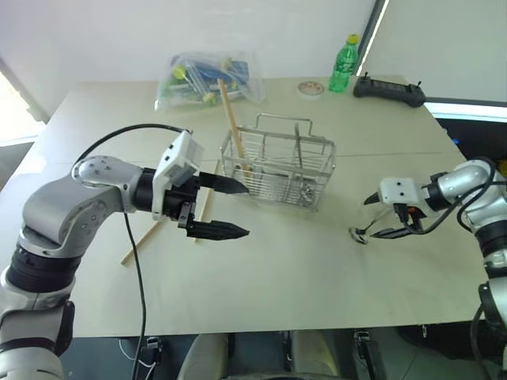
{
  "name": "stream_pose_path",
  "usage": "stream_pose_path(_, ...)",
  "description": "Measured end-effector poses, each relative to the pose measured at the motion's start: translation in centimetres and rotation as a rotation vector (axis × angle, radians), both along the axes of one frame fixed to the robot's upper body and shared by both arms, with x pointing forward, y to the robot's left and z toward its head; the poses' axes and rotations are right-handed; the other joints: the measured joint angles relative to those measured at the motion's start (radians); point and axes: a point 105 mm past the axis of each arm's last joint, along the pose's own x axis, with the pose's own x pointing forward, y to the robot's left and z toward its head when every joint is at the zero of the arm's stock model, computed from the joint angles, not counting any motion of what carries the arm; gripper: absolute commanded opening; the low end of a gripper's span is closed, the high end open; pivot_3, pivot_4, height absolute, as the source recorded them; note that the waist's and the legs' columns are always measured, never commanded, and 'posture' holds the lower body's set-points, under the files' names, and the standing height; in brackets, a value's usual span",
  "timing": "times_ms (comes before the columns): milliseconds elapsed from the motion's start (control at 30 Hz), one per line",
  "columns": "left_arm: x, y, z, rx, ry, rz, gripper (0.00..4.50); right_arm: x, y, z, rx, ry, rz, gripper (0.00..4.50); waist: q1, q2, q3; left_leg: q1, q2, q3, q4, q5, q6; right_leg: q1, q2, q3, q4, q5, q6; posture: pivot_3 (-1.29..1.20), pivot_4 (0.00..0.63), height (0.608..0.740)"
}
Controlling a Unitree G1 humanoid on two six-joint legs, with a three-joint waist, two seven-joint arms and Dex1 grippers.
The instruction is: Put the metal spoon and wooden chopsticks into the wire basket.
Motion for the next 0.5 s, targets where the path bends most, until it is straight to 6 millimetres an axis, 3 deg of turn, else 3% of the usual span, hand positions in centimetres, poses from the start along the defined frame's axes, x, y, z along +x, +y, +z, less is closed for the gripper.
stream_pose_path(67,-0.01,0.01,0.03,0.003,-0.004,0.007,4.48,-0.34,-0.01,-0.22,-0.010,0.036,0.022,4.50,0.000,0.000,0.000,0.000,0.000,0.000,0.000,0.000,0.000,0.000,0.000,0.000,0.000,0.000,0.000,0.00,0.150,0.690)
stream_pose_path(167,-0.01,0.06,-0.01,0.006,-0.002,0.014,4.50,-0.69,-0.12,-0.42,-0.032,0.064,0.050,3.77,-0.001,0.000,0.000,0.001,0.000,0.000,0.000,0.000,0.000,0.001,0.000,0.000,0.001,0.000,0.000,0.00,0.150,0.690)
stream_pose_path(400,-0.33,-0.05,0.27,0.001,-0.009,0.016,4.50,-0.74,0.14,-0.78,-0.016,0.077,0.060,0.33,-0.002,0.000,0.000,0.007,0.000,0.000,0.000,0.000,0.000,0.007,0.000,0.000,0.001,-0.002,-0.003,0.00,0.150,0.690)
stream_pose_path(433,-0.32,-0.04,0.29,0.001,-0.010,0.017,4.50,-0.77,0.23,-0.80,-0.010,0.086,0.059,0.02,-0.002,0.000,0.000,0.009,0.000,0.000,0.000,0.000,0.000,0.009,0.001,0.000,0.001,-0.002,-0.003,0.00,0.150,0.690)
stream_pose_path(500,-0.30,-0.02,0.30,0.001,-0.011,0.020,4.50,-0.79,0.31,-0.87,0.007,0.094,0.047,0.02,-0.002,-0.001,0.000,0.011,0.000,0.000,0.000,0.000,0.000,0.010,0.001,0.000,0.001,-0.002,-0.003,0.00,0.150,0.690)
